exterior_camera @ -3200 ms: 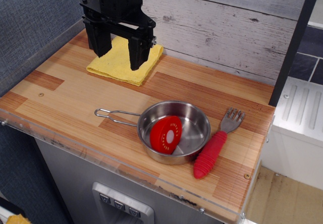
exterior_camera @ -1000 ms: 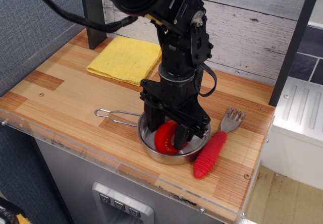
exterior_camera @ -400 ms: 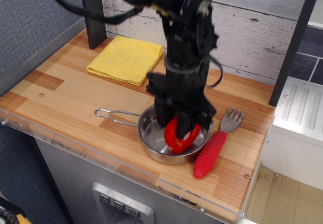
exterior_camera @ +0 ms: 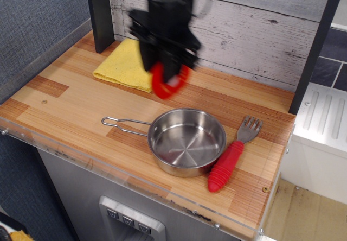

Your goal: Place red ring on the left edge

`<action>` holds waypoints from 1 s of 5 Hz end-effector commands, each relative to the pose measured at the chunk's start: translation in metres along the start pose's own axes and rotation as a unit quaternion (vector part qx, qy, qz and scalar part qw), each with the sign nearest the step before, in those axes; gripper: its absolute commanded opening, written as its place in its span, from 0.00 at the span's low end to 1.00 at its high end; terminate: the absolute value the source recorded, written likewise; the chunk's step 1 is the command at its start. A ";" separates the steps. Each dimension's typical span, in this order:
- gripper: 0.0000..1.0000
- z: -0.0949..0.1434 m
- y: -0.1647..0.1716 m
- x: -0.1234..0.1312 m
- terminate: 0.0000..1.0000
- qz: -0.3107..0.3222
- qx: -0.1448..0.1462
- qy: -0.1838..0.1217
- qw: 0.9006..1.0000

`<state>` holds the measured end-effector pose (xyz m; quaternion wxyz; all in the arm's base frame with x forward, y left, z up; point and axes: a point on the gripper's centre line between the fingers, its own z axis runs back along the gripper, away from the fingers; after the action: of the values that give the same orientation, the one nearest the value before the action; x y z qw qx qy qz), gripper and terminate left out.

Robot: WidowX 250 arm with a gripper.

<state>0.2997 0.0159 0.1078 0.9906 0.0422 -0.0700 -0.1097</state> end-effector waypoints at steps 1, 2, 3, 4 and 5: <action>0.00 0.003 0.089 -0.024 0.00 0.039 0.001 -0.004 0.999; 0.00 -0.011 0.130 -0.029 0.00 0.023 0.002 0.009 1.000; 0.00 -0.021 0.145 -0.034 0.00 0.029 0.000 0.010 1.000; 0.00 -0.033 0.159 -0.032 0.00 0.016 -0.002 0.016 1.000; 0.00 -0.047 0.167 -0.043 0.00 -0.003 -0.013 0.029 0.999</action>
<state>0.2983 0.1851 0.0553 0.9931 0.0157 -0.0198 -0.1148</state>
